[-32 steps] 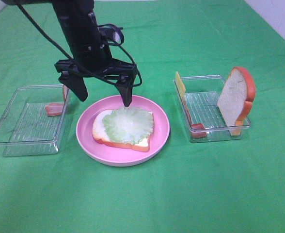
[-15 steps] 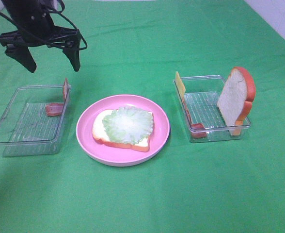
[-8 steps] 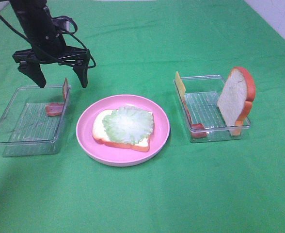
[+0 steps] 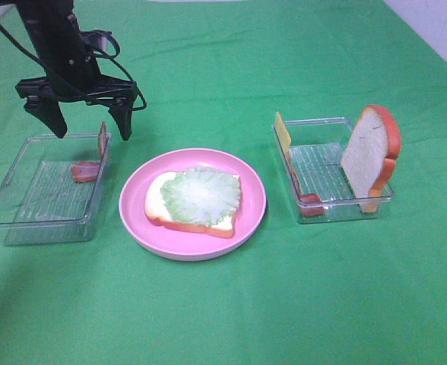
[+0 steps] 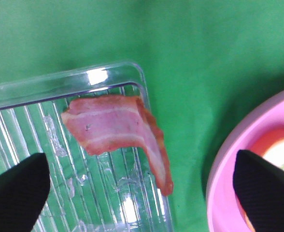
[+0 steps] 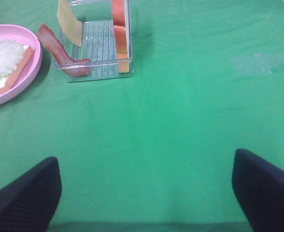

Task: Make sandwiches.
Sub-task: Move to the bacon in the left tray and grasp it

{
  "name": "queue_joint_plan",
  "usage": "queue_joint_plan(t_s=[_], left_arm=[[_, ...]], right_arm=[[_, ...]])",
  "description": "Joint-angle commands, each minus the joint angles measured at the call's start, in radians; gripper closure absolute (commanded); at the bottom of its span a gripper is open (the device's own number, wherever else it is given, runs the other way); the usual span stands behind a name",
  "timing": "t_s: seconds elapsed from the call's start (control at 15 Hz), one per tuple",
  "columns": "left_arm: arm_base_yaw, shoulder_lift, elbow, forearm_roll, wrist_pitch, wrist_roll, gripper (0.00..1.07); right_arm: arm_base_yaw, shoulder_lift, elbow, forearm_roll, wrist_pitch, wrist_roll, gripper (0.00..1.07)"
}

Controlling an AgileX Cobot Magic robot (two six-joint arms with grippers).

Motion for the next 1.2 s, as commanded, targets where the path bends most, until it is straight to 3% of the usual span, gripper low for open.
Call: queue_joint_plan(t_s=[0.07,0.27,0.33,0.47,1.07,1.2], left_arm=[[-0.005,0.012,-0.004,0.005,0.063,0.004,0.13],[-0.005,0.013,-0.004,0.005,0.065,0.006,0.19],[-0.005,0.013,-0.004,0.005,0.066,0.007,0.34],[-0.005,0.014,-0.004,0.005,0.07,0.007,0.44],[-0.005,0.014,-0.004,-0.036,0.057,0.004,0.45],[-0.005,0.014,-0.004,-0.036,0.058,0.004,0.57]], right_arm=[[-0.002,-0.025,0.003,0.002,0.0,-0.003,0.15],[-0.002,-0.025,0.003,0.002,0.0,-0.003,0.15],[-0.002,-0.025,0.003,0.002,0.0,-0.003,0.15],[-0.002,-0.025,0.003,0.002,0.0,-0.003,0.15],[-0.002,-0.025,0.003,0.002,0.0,-0.003,0.15],[-0.002,-0.025,0.003,0.002,0.0,-0.003,0.15]])
